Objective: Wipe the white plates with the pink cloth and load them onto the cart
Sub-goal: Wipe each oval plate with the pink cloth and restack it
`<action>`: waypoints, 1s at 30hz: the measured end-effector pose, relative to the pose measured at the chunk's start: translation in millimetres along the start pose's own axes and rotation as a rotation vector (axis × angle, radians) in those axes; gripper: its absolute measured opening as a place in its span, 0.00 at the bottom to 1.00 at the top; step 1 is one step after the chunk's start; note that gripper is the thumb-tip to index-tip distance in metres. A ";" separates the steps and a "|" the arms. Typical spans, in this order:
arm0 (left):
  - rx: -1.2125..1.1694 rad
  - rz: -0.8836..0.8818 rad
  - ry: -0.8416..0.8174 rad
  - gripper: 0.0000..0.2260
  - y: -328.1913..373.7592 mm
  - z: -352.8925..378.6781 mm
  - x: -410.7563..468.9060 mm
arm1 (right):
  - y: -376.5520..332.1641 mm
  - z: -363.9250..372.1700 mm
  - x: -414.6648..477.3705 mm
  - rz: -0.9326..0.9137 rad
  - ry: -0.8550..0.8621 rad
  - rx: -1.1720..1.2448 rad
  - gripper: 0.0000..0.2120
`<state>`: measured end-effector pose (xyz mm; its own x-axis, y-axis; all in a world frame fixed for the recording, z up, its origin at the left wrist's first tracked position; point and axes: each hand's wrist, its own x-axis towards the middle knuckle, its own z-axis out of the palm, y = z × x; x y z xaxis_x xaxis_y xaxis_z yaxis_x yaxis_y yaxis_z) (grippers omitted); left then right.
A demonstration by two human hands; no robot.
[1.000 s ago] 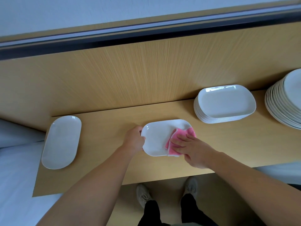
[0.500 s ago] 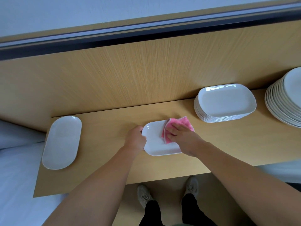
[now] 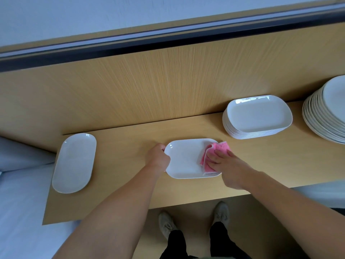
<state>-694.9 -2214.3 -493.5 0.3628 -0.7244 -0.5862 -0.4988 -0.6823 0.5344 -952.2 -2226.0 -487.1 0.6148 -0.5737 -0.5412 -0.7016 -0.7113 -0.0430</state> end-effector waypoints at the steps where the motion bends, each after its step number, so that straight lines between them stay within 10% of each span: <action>1: -0.004 -0.003 0.001 0.14 0.6 0.0 -1.2 | 0.6 2.4 -0.2 -0.006 0.007 0.004 0.33; 21: 0.140 0.102 0.038 0.11 -6.9 1.5 -2.8 | 13.0 11.8 -14.9 -0.207 0.263 0.070 0.22; 30: 0.692 0.580 -0.052 0.17 -29.1 -1.2 -43.0 | 13.7 -8.0 -15.7 -0.176 0.366 0.225 0.22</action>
<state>-695.0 -2163.3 -483.0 -0.1207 -0.9195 -0.3741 -0.9602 0.0126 0.2790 -968.5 -2230.0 -472.5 0.7897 -0.5866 -0.1795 -0.6113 -0.7277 -0.3111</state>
